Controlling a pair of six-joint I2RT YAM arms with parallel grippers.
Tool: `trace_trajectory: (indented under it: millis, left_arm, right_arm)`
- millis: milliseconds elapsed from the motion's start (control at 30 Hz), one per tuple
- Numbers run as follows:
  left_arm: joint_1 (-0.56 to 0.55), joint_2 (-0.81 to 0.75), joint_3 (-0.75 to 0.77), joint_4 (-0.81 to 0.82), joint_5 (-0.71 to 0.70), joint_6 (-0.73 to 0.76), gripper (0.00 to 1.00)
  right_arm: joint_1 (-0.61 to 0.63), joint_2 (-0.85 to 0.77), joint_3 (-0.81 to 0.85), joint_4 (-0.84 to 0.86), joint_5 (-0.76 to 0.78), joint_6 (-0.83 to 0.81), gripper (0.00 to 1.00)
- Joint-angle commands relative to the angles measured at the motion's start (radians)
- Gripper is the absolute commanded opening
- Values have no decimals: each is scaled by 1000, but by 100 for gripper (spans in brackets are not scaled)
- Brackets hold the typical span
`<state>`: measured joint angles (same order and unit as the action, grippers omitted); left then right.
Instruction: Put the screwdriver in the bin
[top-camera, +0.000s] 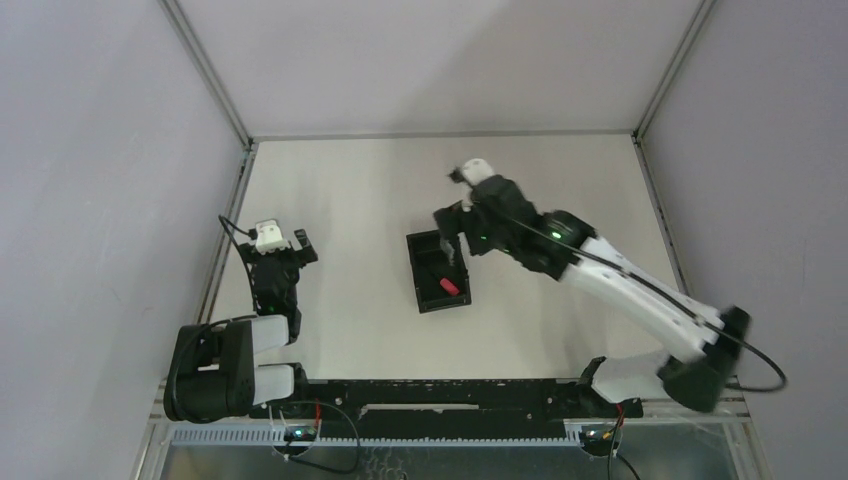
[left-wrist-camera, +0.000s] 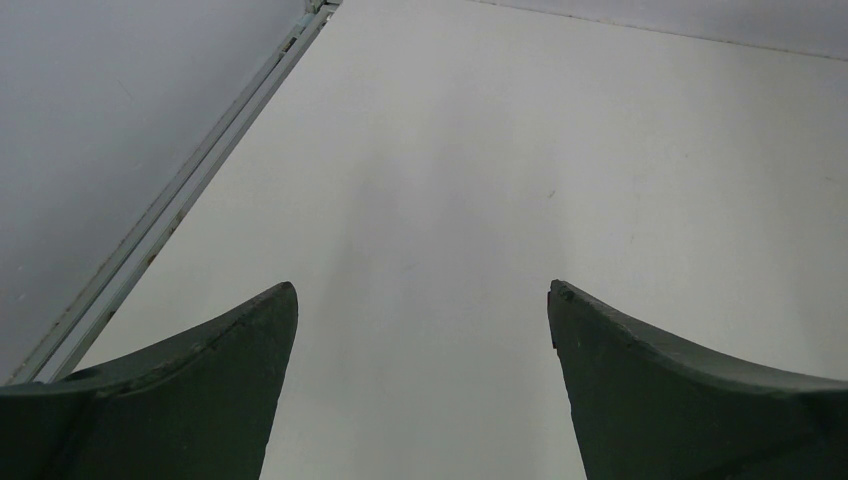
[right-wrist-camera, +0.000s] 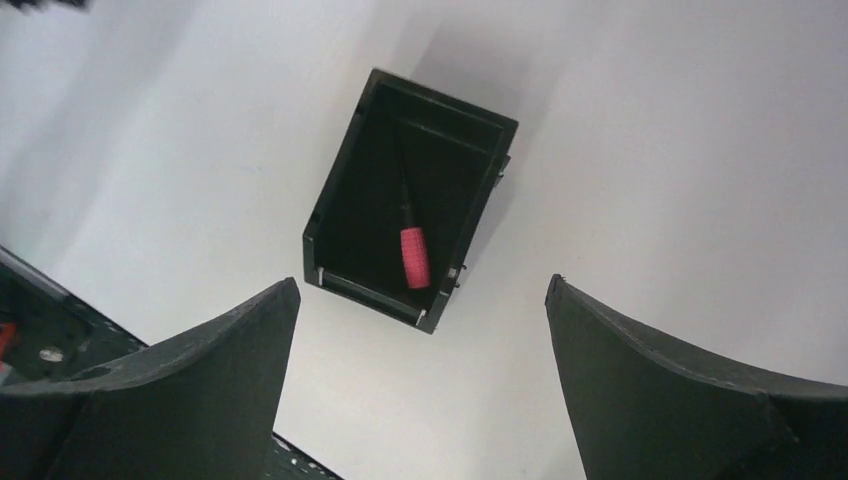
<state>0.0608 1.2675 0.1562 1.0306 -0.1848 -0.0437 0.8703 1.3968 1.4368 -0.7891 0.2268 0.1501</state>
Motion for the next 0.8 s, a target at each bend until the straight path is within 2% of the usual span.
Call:
trace_trajectory:
  millis: [0,167,367,533,767]
  left_arm:
    - [-4,-8,36,31,-8,16,100]
    - [-4,-8,36,30,-7,16,100]
    - [-5,-8,36,31,-7,16,100]
    - [-4,-8,36,31,-7,16,100]
    - [-4,-8,36,31,-7,16,100]
  right_arm:
    - [-81,-247,-212,221,-31,107,100]
    - [-226,-540,-538,375,-16,211,100]
    - [-409,-776,-812,389,15,295,100]
    - [-493,-870,-972,378,31,350,100]
    - [-513,-895,-1037,393,39,396,100]
